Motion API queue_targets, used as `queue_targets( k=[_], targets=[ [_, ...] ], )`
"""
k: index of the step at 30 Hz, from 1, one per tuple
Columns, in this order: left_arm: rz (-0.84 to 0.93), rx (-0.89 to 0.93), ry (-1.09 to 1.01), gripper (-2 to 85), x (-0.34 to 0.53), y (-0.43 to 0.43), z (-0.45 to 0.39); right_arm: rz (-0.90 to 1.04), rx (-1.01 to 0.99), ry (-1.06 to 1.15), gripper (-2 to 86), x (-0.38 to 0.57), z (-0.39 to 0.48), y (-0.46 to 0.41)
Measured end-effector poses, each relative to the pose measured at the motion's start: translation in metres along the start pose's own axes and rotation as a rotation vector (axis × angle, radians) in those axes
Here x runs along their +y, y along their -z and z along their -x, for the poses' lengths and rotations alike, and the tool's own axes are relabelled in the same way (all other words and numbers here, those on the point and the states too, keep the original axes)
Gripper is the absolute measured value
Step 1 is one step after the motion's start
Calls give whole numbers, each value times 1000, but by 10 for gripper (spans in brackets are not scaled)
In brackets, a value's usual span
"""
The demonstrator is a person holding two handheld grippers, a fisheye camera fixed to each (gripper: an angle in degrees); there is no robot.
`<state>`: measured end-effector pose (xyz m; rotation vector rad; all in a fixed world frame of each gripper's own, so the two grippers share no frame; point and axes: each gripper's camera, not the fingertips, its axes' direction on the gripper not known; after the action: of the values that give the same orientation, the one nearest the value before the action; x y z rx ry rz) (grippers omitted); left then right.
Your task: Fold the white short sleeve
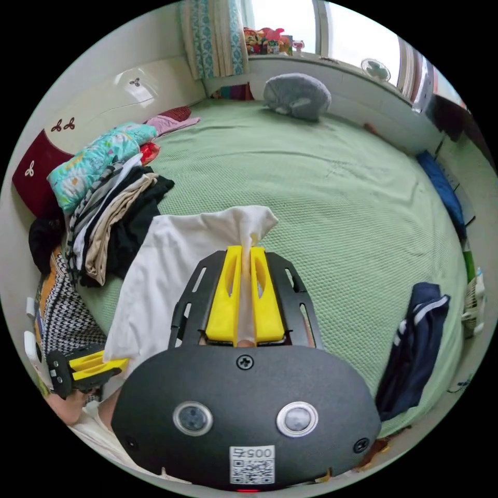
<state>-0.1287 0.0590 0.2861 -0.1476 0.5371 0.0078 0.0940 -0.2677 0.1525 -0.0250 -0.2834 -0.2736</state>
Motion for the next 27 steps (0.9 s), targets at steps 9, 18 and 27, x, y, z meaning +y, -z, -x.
queue_targets(
  k=[9, 18, 27],
  targets=[
    [-95, 60, -183, 48, -9, 6, -98, -111, 137, -48, -9, 27, -54, 112],
    [-199, 225, -332, 48, -40, -3, -213, -160, 343, -103, -9, 56, -157, 216],
    [-159, 345, -116, 49, -93, -121, -295, -5, 464, -336, 10, 41, -310, 171]
  ],
)
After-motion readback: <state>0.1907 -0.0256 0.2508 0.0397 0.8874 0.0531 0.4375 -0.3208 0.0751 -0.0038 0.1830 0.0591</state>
